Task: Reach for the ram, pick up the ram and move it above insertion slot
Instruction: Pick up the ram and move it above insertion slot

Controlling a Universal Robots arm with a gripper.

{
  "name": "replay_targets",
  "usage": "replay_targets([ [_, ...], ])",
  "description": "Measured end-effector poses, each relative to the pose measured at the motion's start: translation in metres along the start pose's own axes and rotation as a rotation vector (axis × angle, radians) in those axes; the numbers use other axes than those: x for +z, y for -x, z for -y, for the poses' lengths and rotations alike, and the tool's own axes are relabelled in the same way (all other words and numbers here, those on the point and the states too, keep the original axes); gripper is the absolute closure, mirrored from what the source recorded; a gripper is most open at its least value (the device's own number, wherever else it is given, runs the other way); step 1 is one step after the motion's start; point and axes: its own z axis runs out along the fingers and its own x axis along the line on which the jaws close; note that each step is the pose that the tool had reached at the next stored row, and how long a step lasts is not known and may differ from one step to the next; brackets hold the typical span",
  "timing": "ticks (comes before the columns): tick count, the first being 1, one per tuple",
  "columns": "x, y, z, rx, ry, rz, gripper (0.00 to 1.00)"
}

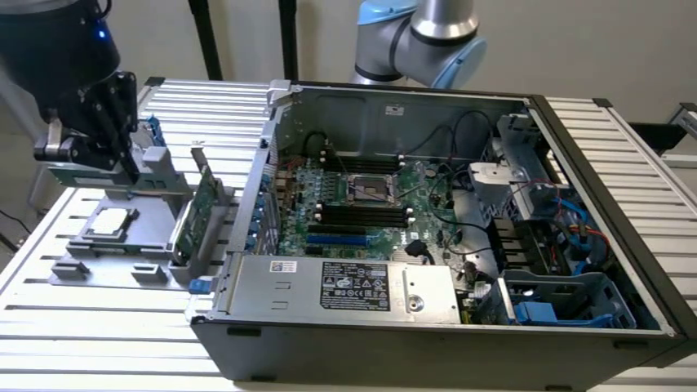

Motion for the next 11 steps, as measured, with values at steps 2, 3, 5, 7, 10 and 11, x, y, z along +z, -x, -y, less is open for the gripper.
replay_targets([
  [2,-0.0013,0.0,0.0057,-0.003,0.0001,0.001,0.87],
  [3,-0.0017,0.0,0.0087,-0.004,0.0,0.0018,0.87],
  [5,-0.0026,0.0,0.015,-0.006,0.0001,0.0033,0.87],
  [7,-0.0036,0.0,0.0216,-0.008,0.0,0.0051,0.87],
  [10,-0.0056,0.0,0.0319,-0.011,0.0001,0.0086,0.87],
  [11,-0.0064,0.0,0.0355,-0.012,0.0002,0.0095,0.87],
])
